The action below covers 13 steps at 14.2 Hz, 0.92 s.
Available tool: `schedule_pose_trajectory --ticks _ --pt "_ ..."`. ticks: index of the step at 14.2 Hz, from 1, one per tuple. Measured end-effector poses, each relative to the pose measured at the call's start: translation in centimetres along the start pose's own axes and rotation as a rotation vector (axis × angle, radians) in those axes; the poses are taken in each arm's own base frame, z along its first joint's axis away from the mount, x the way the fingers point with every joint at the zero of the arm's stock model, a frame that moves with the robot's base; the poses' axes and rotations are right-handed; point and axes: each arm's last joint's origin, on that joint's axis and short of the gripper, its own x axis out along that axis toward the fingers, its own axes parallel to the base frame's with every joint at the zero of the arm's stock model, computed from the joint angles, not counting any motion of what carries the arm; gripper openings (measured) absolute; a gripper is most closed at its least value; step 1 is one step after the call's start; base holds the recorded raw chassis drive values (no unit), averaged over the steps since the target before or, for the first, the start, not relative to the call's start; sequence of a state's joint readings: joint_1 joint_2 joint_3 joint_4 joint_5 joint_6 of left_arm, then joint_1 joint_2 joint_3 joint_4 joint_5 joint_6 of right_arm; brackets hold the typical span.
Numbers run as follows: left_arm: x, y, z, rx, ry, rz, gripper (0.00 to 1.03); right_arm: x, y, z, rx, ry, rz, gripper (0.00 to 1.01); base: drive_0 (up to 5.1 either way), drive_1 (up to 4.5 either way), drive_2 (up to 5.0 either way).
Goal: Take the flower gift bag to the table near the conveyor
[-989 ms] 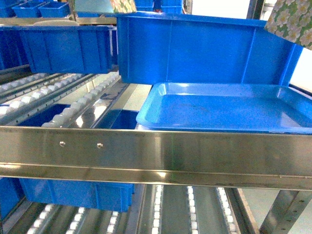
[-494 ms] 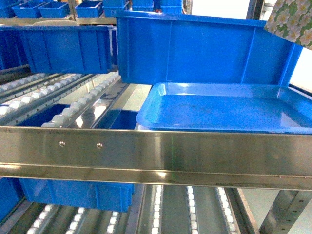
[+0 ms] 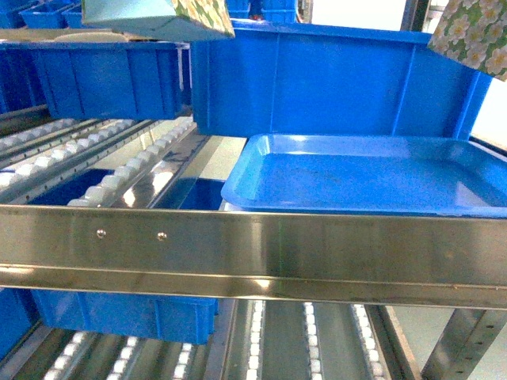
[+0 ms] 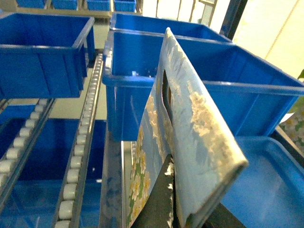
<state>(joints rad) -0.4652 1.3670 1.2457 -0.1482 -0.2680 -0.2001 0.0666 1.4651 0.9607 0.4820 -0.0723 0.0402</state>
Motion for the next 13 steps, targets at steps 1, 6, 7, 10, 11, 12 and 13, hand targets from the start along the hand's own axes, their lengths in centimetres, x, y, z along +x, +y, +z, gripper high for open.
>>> schedule_pose_trajectory --ticks 1,6,7,10,11,12,13 --pt "-0.43 0.06 0.35 0.001 -0.019 -0.003 0.02 0.0 0.01 0.0 0.0 0.0 0.0 0.02 0.0 0.0 0.0" --pt "-0.73 -0.12 0.47 0.012 -0.022 -0.017 0.02 -0.01 -0.07 0.01 0.0 -0.001 -0.005 0.02 -2.3 2.84 -0.4" --pt "-0.73 -0.1 0.5 0.011 -0.025 -0.017 0.02 -0.02 -0.05 0.05 -0.001 -0.003 -0.005 0.02 -4.2 4.37 0.8" --pt "-0.69 0.07 0.52 0.01 -0.025 -0.008 0.02 -0.01 0.04 0.04 -0.001 -0.003 0.001 0.02 -4.6 3.88 0.8" --pt "-0.68 0.09 0.53 0.01 -0.026 -0.006 0.02 0.0 0.02 0.0 0.0 0.0 0.0 0.02 -5.1 2.34 2.3" --pt "-0.68 0.1 0.5 0.011 -0.023 -0.006 0.02 0.0 0.02 -0.01 0.0 0.001 0.0 0.02 -4.7 0.71 3.8" --pt "-0.68 0.09 0.53 0.01 -0.026 -0.007 0.02 0.02 0.02 -0.01 0.0 -0.001 0.0 0.02 -4.6 0.53 3.9"
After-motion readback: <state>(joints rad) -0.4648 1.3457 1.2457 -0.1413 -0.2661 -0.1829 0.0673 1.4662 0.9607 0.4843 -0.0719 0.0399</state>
